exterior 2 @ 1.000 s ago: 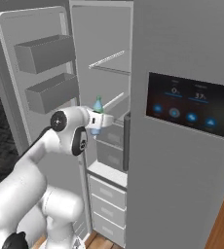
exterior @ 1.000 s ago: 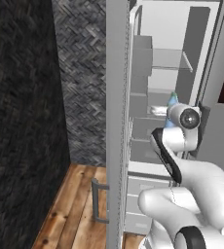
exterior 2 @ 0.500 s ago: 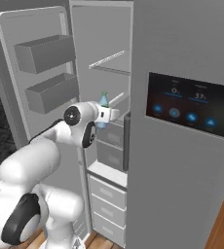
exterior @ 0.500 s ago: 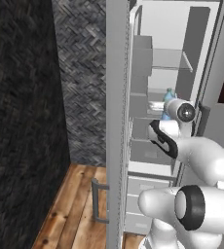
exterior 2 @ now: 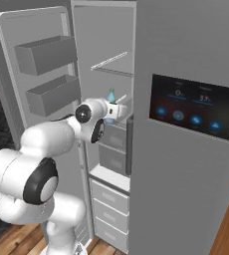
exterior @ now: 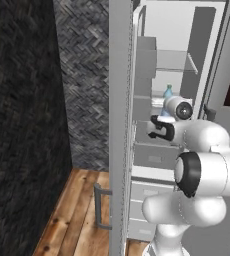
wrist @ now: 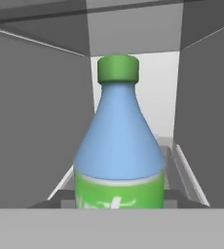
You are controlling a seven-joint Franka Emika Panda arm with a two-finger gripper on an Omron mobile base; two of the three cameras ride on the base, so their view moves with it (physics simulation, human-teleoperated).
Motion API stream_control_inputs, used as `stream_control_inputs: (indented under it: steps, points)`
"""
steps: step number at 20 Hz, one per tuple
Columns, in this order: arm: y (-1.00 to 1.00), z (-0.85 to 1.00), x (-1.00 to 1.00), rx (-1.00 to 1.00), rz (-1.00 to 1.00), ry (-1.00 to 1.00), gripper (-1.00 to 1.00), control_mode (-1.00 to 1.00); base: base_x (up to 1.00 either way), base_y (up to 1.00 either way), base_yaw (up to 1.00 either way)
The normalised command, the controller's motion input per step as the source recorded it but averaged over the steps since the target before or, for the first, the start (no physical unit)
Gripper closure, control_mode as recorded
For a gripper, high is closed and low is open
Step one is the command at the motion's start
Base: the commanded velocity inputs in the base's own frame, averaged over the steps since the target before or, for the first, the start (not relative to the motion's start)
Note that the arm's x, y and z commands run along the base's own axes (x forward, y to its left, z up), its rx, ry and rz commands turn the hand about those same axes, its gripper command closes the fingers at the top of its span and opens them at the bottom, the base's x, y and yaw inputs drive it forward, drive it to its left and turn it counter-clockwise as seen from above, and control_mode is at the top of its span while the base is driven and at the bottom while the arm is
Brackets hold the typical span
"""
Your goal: Take the bottled waters from the counter and place them in the freezer to freeze. Close the freezer door after placing the bottles.
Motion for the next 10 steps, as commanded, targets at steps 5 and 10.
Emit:
stream_control_inputs:
  steps: [5,10]
  points:
    - [-0.11,-0.21,0.44,0.0,0.02,-0.16,1.0,-1.0,0.0,0.0,0.0]
    - [-0.22,-0.29,0.31,0.0,0.0,-0.21,1.0,-1.0,0.0,0.0,0.0]
